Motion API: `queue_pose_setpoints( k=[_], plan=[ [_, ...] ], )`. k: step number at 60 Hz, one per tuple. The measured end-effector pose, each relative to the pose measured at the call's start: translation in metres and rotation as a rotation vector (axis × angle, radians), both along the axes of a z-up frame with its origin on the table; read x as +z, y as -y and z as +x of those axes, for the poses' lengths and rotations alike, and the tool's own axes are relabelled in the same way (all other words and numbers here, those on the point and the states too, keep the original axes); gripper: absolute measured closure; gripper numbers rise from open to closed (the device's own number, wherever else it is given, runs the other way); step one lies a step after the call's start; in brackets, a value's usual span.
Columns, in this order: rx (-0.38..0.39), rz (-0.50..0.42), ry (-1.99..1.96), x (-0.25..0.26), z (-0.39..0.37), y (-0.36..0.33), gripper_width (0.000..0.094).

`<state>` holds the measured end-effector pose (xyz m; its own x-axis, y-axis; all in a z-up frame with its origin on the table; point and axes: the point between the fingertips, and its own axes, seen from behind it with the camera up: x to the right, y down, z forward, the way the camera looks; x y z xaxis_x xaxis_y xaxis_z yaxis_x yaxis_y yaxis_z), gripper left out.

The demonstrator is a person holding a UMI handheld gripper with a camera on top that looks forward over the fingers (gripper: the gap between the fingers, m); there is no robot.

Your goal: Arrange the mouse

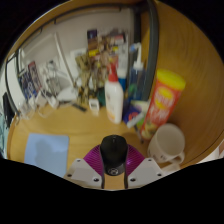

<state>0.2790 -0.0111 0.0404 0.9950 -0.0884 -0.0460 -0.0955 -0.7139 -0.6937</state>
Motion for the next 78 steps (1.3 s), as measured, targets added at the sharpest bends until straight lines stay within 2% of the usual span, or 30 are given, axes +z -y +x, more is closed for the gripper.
queue_pose_setpoints(
  k=[7,11,15,20,28,38,49,58,62,73,76,77,78],
  plan=[
    [-0.038,0.158,0.004,0.101,-0.021,-0.028,0.0678],
    [-0.02,0.235,0.008,0.153,-0.047,-0.042,0.0679],
    [0.003,0.28,-0.008,0.187,-0.082,-0.048,0.0679],
    [0.042,0.303,-0.023,0.205,-0.133,-0.048,0.0679],
    [0.114,0.241,-0.043,0.165,-0.213,-0.037,0.0681],
    [0.171,0.099,-0.051,0.064,-0.274,-0.017,0.068],
    [0.183,-0.038,-0.022,-0.019,-0.29,0.001,0.0681],
    [0.181,-0.102,-0.012,-0.049,-0.29,0.015,0.0676],
    [0.181,-0.101,-0.002,-0.053,-0.29,0.017,0.0573],
    [0.171,-0.132,-0.023,-0.051,-0.291,0.02,0.0431],
    [0.151,-0.117,-0.012,-0.039,-0.286,0.019,0.031],
    [0.145,-0.111,-0.006,-0.034,-0.284,0.018,0.0223],
    [0.14,-0.104,-0.001,-0.028,-0.282,0.018,0.0175]
  ],
)
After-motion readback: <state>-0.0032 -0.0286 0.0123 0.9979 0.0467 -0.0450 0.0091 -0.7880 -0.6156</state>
